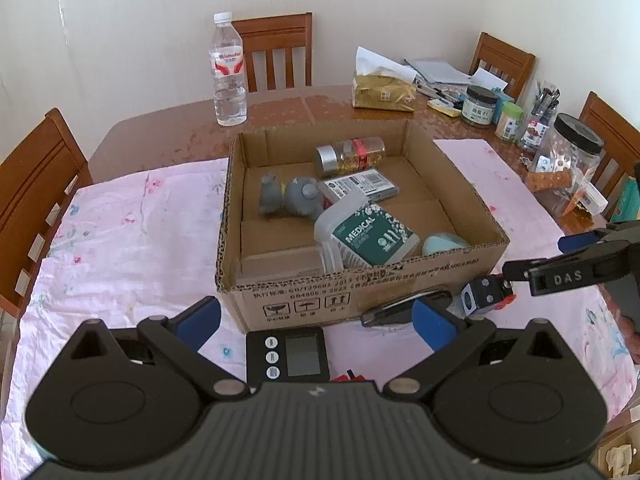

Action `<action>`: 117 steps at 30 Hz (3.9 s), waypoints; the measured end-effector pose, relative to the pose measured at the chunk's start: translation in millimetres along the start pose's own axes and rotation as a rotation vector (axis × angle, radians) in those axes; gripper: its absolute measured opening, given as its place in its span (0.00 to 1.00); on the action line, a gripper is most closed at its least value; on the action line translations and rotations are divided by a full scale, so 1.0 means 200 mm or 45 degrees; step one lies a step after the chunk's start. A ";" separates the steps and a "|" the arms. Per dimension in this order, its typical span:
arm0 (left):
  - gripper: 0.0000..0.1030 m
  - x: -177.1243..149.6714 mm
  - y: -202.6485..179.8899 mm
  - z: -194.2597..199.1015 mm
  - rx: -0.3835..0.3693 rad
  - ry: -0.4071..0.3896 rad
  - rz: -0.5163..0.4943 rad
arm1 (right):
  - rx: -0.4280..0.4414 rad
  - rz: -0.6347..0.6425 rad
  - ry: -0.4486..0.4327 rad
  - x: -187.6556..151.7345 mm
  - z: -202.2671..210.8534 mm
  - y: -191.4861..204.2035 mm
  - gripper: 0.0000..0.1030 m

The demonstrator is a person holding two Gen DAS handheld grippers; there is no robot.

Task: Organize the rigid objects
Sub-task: 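Move the right gripper to the black toy train while the left approaches the red train, then grasp the black red-wheeled train with the right gripper while the left grasps the red S.L train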

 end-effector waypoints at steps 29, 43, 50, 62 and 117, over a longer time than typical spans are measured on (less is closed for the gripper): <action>0.99 -0.23 -0.01 -0.12 -0.075 0.180 0.000 | 0.018 0.150 0.151 -0.27 -0.11 0.16 1.00; 0.99 -0.27 -0.08 -0.27 -0.208 0.221 -0.008 | 0.056 0.192 0.103 -0.31 -0.08 0.10 1.00; 0.98 -0.30 -0.09 -0.33 -0.091 0.273 0.076 | 0.061 0.195 0.092 -0.32 -0.08 0.09 1.00; 0.99 -0.42 -0.03 -0.29 -0.035 0.276 0.142 | 0.083 0.215 0.059 -0.33 -0.07 0.08 1.00; 0.63 -0.37 -0.23 -0.27 0.054 0.154 0.110 | 0.155 0.317 0.010 -0.33 -0.03 0.25 0.61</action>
Point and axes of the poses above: each gripper's, at about its wrist camera, not at the fingertips, and z roughly against the way its jaws point, y to its left, x to its top, the point moved 1 cm from there along -z, roughly the way its jaws point, and after that the axes turned 10 degrees about -z, right-handed, at the moved point
